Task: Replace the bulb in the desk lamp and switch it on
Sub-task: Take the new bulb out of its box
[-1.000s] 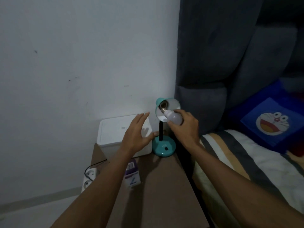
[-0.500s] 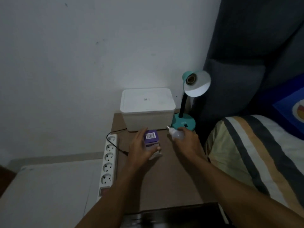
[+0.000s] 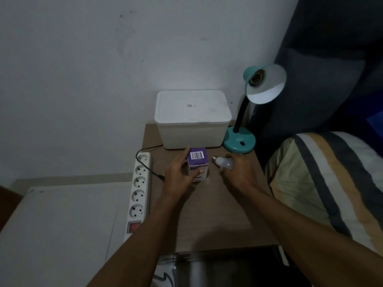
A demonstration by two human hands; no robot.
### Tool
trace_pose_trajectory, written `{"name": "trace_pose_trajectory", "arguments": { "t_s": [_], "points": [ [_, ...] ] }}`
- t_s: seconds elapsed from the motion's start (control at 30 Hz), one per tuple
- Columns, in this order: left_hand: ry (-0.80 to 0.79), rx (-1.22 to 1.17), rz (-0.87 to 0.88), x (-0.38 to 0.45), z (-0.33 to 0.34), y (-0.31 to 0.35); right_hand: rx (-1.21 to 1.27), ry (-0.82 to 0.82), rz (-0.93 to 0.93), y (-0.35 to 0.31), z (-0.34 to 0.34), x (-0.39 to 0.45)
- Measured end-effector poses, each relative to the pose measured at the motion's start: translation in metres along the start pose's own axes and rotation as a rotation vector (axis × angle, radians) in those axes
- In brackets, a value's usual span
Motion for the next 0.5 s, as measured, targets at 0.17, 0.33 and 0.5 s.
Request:
{"name": "trace_pose_trajectory", "arguments": {
  "t_s": [0.17, 0.33, 0.5],
  "points": [
    [-0.031, -0.040, 0.008, 0.000, 0.000, 0.001, 0.099, -0.006, -0.347, -0.064, -0.013, 0.007],
    [-0.076, -0.073, 0.021, -0.001, 0.000, 0.004, -0.083, -0.262, -0.678, -0.110, 0.011, -0.005],
    [-0.058, -0.080, 0.028, -0.001, 0.001, 0.001, -0.129, -0.310, -0.774, -0.116, 0.018, -0.010]
  ]
}}
Point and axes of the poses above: each hand's wrist, its own x-axis towards the middle knuckle, its own z-axis out of the palm, y = z × x, the point moved 9 cm from there along x, towards the middle knuckle, and after that the axes turned 14 degrees about y, right-handed, at the moved point
